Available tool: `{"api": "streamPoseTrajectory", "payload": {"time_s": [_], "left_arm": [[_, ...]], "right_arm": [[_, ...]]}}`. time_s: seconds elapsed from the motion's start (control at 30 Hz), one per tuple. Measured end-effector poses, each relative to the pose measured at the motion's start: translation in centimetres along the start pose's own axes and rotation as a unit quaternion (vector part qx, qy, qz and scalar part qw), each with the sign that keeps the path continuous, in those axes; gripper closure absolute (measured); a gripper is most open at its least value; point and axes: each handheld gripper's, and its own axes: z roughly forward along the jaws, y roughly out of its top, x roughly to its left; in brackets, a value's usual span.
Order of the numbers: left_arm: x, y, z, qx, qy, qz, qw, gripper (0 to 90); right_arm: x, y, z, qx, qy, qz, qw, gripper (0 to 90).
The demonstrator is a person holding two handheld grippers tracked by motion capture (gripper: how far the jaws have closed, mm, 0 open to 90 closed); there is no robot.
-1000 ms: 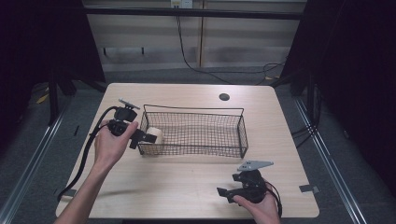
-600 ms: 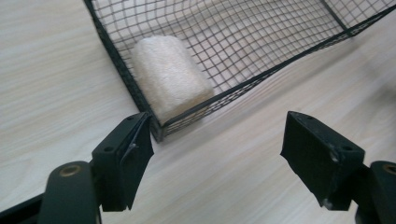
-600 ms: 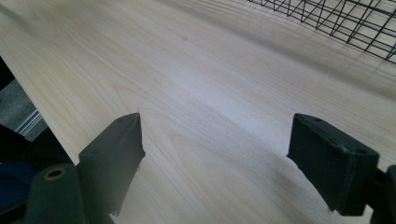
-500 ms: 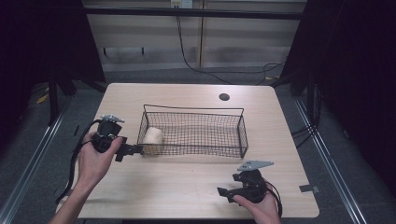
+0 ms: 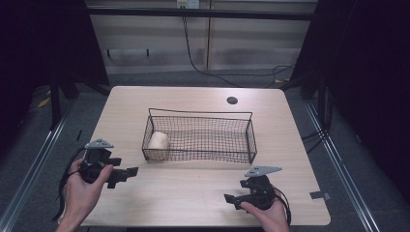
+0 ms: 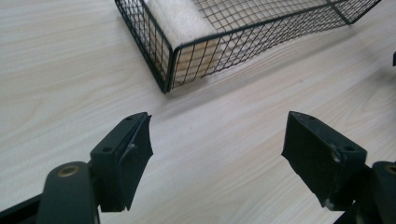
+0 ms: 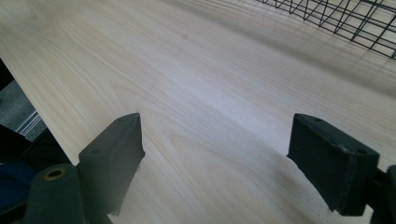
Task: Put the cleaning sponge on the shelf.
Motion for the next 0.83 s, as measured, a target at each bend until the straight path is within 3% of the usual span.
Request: {"api": "streamPoseTrajectory", "payload": {"time_s": [0.17,0.23,0.37,0.43,0.5,0.67,0.83], "left_arm": [[0.5,-2.2,0.0,-0.005,-0.006,-0.015,0.9998,23.2],[0.8,-3.2,0.1,-0.01,-0.022,-0.03,0.9993,23.2],[0.8,-4.1,0.2,-0.012,0.0,-0.027,0.9996,23.1],[0.8,-4.6,0.3,-0.016,-0.005,-0.028,0.9995,23.2],[0.8,-5.4,0.7,-0.017,-0.024,-0.034,0.999,23.1],[0.4,-6.0,1.5,-0.019,-0.024,-0.017,0.9994,23.1],[0.1,-6.6,2.3,-0.002,-0.043,-0.008,0.9991,22.1]], "right_arm": [[0.0,0.0,0.0,-0.005,-0.001,0.003,1.0,17.4],[0.0,0.0,0.0,-0.004,-0.003,0.003,1.0,17.5],[0.1,-0.1,0.0,-0.005,-0.006,0.004,1.0,17.9],[0.1,-0.1,0.0,-0.007,-0.007,0.002,1.0,17.9],[0.2,-0.1,0.0,-0.005,-0.009,0.003,0.9999,18.1],[0.0,-0.1,0.1,-0.007,-0.015,0.002,0.9999,18.4],[-0.1,-0.3,0.6,-0.008,-0.028,0.003,0.9996,18.9]]}}
